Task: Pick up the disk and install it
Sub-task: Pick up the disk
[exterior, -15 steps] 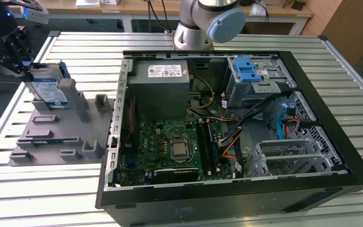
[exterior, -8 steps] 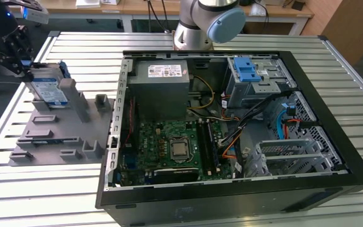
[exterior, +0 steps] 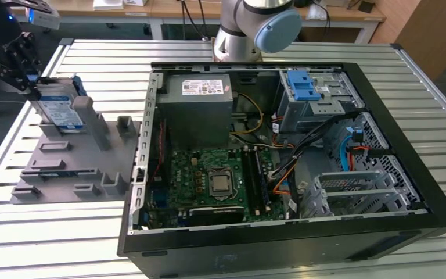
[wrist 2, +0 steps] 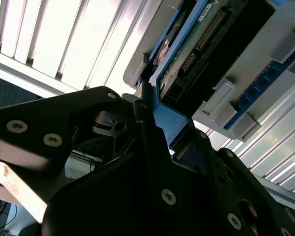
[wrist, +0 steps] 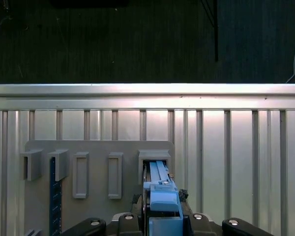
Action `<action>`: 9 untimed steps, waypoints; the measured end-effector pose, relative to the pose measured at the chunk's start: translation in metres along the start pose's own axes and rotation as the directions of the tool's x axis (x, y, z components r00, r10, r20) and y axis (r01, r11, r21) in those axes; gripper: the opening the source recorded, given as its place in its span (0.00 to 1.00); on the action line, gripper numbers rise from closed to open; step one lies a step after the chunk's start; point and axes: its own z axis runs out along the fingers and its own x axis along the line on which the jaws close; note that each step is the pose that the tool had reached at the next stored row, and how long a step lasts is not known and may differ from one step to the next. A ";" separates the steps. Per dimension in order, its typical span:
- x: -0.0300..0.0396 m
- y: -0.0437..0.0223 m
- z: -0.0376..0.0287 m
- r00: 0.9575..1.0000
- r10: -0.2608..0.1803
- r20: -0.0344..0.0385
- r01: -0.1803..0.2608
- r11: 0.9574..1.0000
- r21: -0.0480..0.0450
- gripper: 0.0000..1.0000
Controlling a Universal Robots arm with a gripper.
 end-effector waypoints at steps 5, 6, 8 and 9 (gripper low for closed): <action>0.0000 0.0000 0.0000 1.000 0.000 0.000 0.000 1.000 0.000 0.36; 0.0000 0.0000 -0.0001 1.000 0.000 0.000 0.000 1.000 0.000 0.36; 0.0000 0.0000 -0.0010 1.000 0.000 0.000 0.000 1.000 0.000 0.36; 0.0000 0.0000 -0.0017 1.000 0.000 0.000 0.000 1.000 0.000 0.36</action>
